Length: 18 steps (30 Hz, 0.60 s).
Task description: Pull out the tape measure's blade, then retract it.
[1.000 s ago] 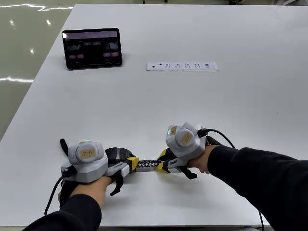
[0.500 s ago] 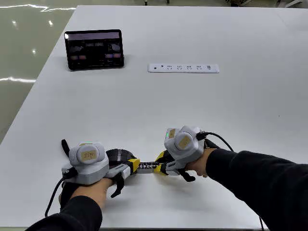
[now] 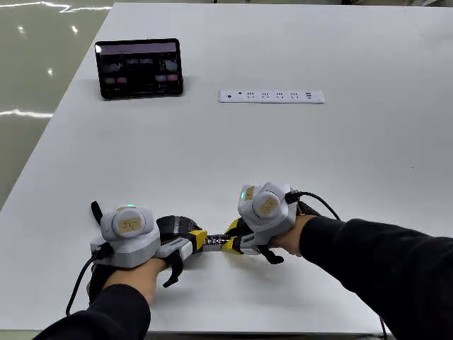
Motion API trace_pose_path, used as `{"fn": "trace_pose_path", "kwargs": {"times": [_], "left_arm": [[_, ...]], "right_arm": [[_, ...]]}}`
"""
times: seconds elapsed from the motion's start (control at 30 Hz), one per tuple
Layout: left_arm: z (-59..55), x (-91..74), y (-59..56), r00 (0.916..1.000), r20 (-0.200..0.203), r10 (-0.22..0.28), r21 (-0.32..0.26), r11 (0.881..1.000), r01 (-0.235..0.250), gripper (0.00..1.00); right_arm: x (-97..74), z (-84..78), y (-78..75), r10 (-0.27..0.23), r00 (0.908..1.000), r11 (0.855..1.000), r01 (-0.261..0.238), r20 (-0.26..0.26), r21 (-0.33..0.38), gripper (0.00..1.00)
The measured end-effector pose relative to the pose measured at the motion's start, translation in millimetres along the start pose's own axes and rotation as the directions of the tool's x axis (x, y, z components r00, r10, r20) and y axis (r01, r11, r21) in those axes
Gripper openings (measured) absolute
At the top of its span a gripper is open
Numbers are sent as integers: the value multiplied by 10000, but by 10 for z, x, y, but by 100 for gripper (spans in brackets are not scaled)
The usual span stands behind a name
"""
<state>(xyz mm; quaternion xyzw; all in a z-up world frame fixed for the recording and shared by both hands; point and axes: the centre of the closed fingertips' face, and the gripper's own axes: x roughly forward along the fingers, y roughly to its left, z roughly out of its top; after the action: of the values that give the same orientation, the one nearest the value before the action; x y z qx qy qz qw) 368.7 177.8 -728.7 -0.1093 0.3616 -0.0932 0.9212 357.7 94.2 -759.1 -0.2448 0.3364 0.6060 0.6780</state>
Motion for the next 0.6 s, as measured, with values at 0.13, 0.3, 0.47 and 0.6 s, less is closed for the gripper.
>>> {"fn": "trace_pose_path", "kwargs": {"times": [0.13,0.3,0.47,0.6], "left_arm": [[-2,-2,-1,10000,0,2,22,10000,-2,58],[-2,-2,-10,9999,102,107,169,9998,-108,60],[-13,4,-38,9995,131,278,671,9973,-286,60],[-30,8,-38,9993,-40,369,1047,9938,-363,60]], "right_arm": [[9,9,1,11,10000,10000,-11,-40,39,10],[10,3,0,-102,9999,9999,102,-53,-60,11],[7,1,11,-134,9999,9997,135,21,-196,12],[6,-14,32,-163,9996,9989,172,211,-431,12]]}}
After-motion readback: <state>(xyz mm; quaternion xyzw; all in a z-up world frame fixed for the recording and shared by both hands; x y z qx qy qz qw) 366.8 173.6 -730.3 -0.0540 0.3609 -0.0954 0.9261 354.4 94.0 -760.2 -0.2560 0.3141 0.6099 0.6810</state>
